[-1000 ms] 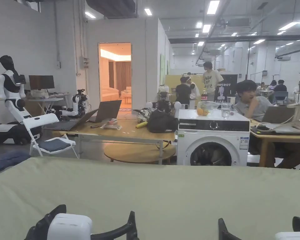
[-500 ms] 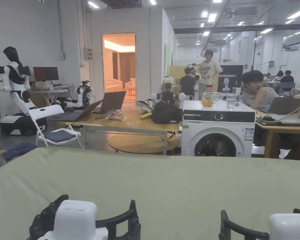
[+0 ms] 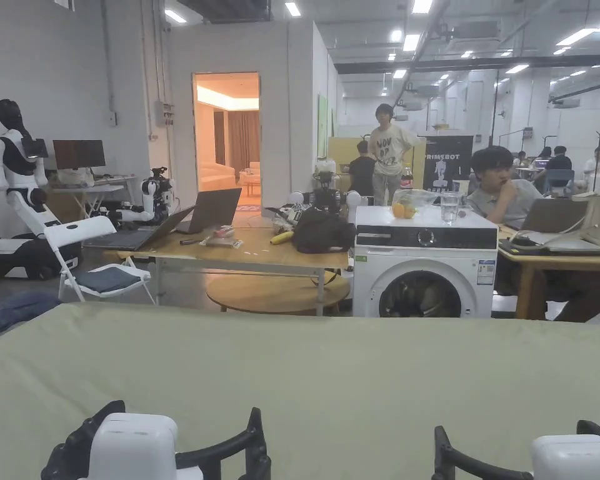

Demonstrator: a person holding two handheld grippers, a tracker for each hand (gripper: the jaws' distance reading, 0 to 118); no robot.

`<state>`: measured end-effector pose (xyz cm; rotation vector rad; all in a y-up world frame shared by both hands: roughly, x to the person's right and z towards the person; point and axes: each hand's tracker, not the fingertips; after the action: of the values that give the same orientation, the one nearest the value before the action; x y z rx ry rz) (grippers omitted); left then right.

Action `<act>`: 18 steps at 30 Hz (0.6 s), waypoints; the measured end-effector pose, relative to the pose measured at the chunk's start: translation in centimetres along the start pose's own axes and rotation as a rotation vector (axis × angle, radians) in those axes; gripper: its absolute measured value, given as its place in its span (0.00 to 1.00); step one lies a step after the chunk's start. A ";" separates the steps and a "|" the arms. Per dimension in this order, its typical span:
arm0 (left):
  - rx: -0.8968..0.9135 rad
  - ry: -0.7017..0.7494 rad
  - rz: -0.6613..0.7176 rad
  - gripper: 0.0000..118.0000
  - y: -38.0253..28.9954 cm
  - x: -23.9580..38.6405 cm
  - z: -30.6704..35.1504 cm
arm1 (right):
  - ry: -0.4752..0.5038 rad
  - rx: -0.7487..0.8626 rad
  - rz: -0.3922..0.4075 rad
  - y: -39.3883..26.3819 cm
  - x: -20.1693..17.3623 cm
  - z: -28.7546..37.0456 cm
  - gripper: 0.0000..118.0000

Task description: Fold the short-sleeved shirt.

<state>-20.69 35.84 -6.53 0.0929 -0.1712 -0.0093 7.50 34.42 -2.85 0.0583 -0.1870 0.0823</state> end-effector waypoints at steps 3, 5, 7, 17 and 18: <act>0.007 0.000 0.001 1.00 0.2 0.0 0.0 | -0.004 0.004 0.001 0.0 0.0 0.0 1.00; 0.011 -0.002 0.007 1.00 0.2 0.0 0.1 | 0.000 0.005 -0.009 0.1 0.1 0.1 1.00; 0.010 -0.001 0.010 1.00 0.2 -0.1 0.1 | 0.002 0.008 -0.013 0.2 0.1 0.2 1.00; 0.008 0.004 0.016 1.00 0.1 -0.2 0.1 | 0.003 0.011 0.003 0.3 -0.1 0.1 1.00; 0.009 0.006 0.011 1.00 0.1 -0.2 0.1 | 0.003 0.010 0.001 0.3 -0.1 0.1 1.00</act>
<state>-20.89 35.98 -6.50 0.1010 -0.1657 0.0032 7.37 34.68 -2.74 0.0684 -0.1833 0.0839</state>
